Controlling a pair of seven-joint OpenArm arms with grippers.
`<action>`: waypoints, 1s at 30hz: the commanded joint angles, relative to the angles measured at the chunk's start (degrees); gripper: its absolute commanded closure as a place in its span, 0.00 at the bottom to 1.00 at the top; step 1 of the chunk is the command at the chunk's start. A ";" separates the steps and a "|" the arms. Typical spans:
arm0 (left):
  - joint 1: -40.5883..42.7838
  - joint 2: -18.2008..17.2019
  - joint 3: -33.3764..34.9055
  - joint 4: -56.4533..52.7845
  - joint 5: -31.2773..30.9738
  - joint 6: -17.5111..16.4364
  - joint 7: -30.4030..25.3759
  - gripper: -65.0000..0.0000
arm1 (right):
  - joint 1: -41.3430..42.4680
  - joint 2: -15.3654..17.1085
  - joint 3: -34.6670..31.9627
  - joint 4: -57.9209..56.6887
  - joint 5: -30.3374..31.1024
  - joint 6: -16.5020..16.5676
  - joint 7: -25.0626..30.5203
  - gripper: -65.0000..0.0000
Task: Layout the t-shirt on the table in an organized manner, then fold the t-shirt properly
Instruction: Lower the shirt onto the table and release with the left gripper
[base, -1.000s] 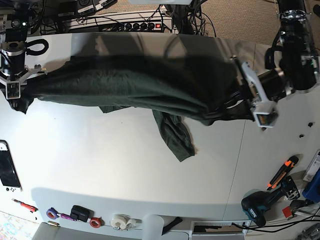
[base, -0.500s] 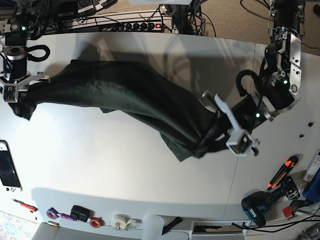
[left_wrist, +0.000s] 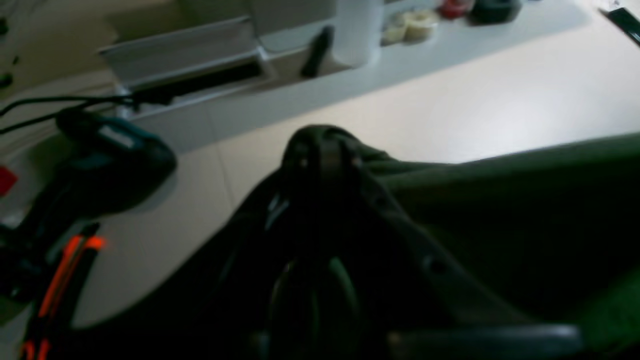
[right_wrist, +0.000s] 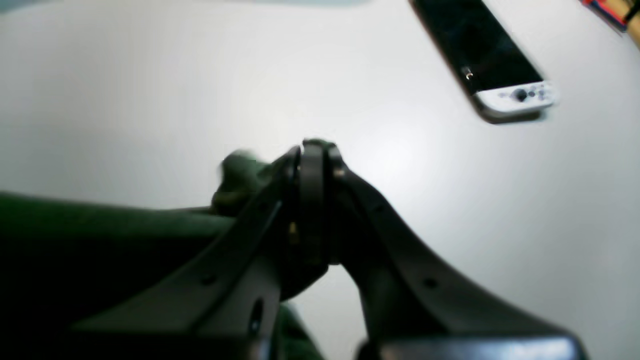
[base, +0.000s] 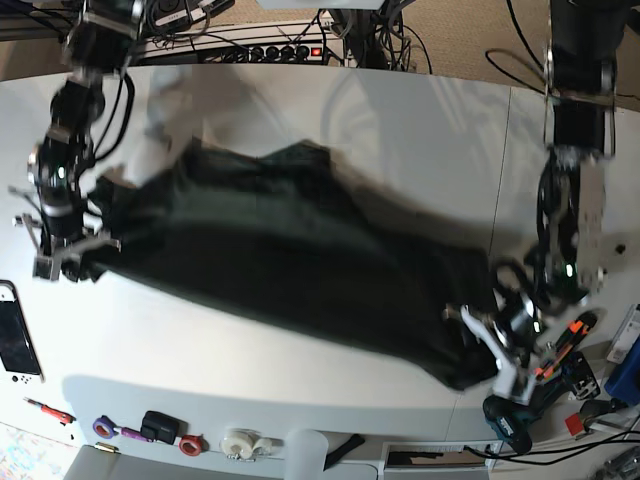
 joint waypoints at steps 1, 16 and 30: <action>-3.39 -0.09 -0.42 -1.09 -1.05 0.22 -1.84 1.00 | 3.21 1.33 0.22 -0.76 -0.66 -1.16 2.45 1.00; -12.20 6.25 -0.42 -21.16 0.22 -1.44 -5.35 1.00 | 12.50 1.44 0.24 -8.46 -3.45 -6.97 3.98 1.00; -12.00 6.14 5.09 -24.41 -11.85 -12.57 5.55 0.47 | 12.20 1.42 0.22 -8.46 -3.41 -6.51 3.45 1.00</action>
